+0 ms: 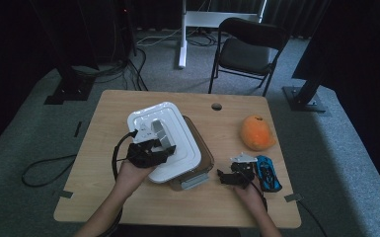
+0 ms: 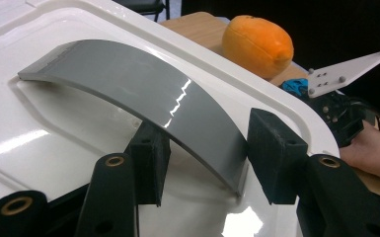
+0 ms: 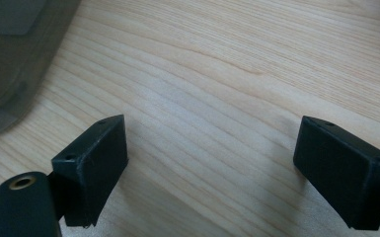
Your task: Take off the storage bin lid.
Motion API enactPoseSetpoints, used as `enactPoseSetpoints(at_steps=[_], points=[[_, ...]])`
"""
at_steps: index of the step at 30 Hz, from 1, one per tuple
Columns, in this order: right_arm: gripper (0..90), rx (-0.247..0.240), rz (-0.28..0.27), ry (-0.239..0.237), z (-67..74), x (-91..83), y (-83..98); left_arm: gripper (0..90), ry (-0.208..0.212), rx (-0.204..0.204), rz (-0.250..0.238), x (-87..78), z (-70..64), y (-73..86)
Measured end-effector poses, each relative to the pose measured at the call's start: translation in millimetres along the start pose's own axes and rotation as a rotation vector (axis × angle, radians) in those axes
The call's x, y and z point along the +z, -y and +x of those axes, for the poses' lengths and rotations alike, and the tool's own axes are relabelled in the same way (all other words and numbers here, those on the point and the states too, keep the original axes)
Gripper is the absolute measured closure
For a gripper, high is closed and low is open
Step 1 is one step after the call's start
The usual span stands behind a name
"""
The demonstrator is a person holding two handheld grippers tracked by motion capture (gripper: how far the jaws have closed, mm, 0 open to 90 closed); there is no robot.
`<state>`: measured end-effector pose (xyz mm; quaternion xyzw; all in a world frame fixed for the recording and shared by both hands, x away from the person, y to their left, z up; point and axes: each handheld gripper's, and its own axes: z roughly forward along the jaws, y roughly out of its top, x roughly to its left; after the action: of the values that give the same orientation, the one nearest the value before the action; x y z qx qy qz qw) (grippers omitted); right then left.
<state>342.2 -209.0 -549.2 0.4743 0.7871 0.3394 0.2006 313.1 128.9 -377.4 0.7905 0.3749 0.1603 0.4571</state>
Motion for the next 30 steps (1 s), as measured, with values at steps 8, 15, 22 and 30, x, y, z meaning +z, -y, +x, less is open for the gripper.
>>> enactPoseSetpoints(at_steps=[8, 15, 22, 30], points=[[12.4, -0.002, 0.0, 0.001, -0.1, 0.0, 0.0, 53.2, -0.013, -0.003, 0.002, -8.6, 8.1, 7.1], [12.4, 0.0, 0.001, 0.0, 0.0, -0.1, 0.0, 54.8, -0.029, -0.005, -0.005, -18.4, 14.8, 12.3], [12.4, 0.0, 0.001, 0.0, 0.0, -0.1, 0.0, 54.8, -0.032, -0.006, -0.004, -25.4, 20.8, 18.0], [12.4, 0.0, 0.001, 0.0, 0.0, 0.0, 0.0, 54.8, -0.046, -0.007, 0.002, -36.6, 29.2, 27.4]])
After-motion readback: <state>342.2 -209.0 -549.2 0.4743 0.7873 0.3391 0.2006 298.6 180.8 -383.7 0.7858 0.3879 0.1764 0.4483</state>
